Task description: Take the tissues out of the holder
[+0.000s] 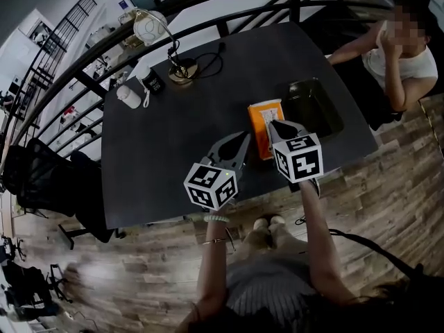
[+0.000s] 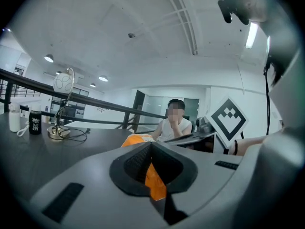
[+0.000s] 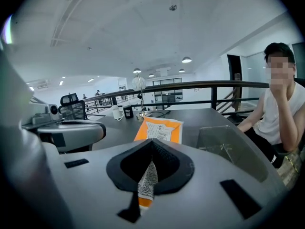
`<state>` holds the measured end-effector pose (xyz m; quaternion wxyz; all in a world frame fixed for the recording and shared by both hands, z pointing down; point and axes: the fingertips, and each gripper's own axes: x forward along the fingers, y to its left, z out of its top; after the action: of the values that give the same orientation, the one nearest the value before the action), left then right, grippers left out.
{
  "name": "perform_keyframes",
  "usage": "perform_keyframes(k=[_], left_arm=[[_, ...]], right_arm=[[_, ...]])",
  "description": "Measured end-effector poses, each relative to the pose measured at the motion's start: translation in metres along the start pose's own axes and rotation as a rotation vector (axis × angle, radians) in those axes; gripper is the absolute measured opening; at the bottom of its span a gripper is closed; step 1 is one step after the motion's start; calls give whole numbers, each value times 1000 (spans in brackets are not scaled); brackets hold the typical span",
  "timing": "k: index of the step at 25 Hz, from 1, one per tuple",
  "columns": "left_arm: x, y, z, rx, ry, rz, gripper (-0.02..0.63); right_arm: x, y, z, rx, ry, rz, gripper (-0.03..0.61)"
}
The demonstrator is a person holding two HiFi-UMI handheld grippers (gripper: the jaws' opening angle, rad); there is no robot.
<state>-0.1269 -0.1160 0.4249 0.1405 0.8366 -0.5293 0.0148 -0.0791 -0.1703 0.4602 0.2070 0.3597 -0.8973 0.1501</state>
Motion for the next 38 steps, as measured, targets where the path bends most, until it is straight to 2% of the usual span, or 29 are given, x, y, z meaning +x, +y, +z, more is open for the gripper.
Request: perform_keyframes(k=[5, 12, 32, 38], left_arm=[[1, 9, -20, 16, 59, 18, 8], [2, 17, -33, -12, 79, 37, 8], [4, 38, -32, -10, 96, 79, 8], [9, 39, -32, -5, 98, 71, 8]], right_arm=[[21, 4, -21, -9, 52, 10, 12], [36, 3, -39, -10, 108, 16, 12], [75, 2, -62, 0, 224, 4, 14], [82, 1, -64, 42, 234, 18, 14]])
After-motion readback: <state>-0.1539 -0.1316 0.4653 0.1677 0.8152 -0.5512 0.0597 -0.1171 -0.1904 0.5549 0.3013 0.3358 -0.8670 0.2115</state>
